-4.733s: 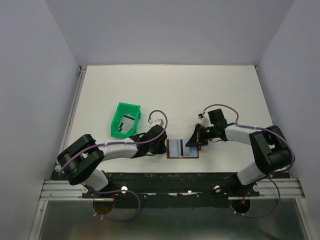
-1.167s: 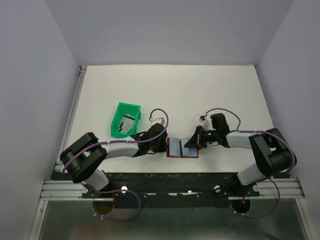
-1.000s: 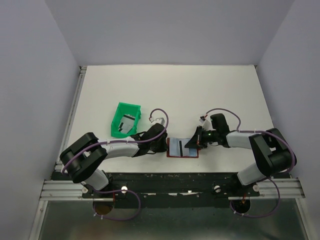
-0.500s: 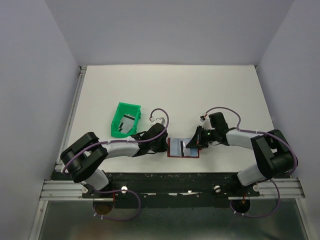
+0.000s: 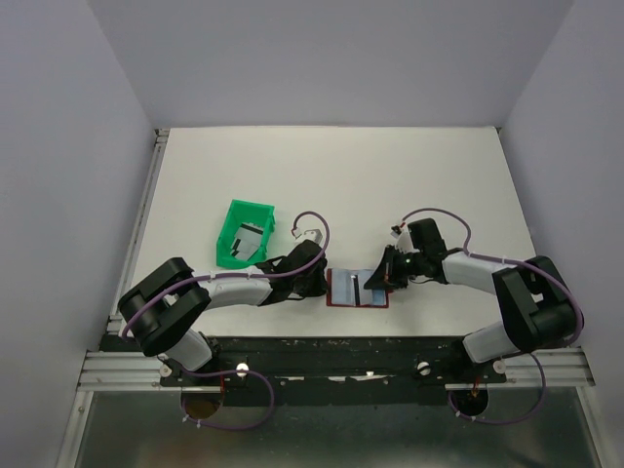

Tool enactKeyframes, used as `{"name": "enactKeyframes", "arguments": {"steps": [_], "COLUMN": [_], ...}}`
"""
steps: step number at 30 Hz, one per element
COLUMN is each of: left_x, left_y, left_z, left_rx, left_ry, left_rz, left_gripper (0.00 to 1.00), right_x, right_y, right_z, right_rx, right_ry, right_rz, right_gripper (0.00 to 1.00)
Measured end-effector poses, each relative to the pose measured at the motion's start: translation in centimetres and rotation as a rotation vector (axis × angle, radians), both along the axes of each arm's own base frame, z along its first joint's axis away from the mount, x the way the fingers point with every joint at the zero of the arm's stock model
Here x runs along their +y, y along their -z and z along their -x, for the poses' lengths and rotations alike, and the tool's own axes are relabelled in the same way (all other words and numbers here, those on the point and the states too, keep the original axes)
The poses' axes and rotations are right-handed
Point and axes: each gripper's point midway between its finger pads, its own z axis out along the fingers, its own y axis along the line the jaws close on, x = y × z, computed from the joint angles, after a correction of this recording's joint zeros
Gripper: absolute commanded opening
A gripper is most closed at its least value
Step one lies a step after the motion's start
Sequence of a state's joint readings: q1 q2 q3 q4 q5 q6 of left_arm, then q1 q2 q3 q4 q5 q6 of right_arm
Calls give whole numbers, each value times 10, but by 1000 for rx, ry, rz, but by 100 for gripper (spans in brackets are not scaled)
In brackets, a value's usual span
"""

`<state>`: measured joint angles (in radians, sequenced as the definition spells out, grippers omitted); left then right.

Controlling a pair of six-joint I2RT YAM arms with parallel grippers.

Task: Put the credit cards into the card holder
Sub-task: Insert the credit card into the card holder.

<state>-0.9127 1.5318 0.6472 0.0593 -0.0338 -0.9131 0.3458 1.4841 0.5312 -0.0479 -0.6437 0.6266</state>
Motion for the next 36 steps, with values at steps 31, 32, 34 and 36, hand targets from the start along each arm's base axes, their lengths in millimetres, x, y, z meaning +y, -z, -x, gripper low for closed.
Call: {"name": "enactKeyframes", "arguments": {"steps": [31,32,34,36], "left_x": [-1,-1,-1,-1], "left_y": [0,0,0,0], "left_z": [0,0,0,0], "left_rx": [0,0,0,0], "left_ry": [2,2,2,2], "left_rz": [1,1,1,2], "left_gripper": [0,0,0,0], "right_x": [12,12,12,12], "right_y": [6,6,6,6], "right_z": [-4,-4,-4,-5], "right_rx": [38,38,37,31], "right_ry": [-6,-4,-3,2], "right_rz": [-83,-83,-82,-76], "right_gripper": [0,1,0,0]}}
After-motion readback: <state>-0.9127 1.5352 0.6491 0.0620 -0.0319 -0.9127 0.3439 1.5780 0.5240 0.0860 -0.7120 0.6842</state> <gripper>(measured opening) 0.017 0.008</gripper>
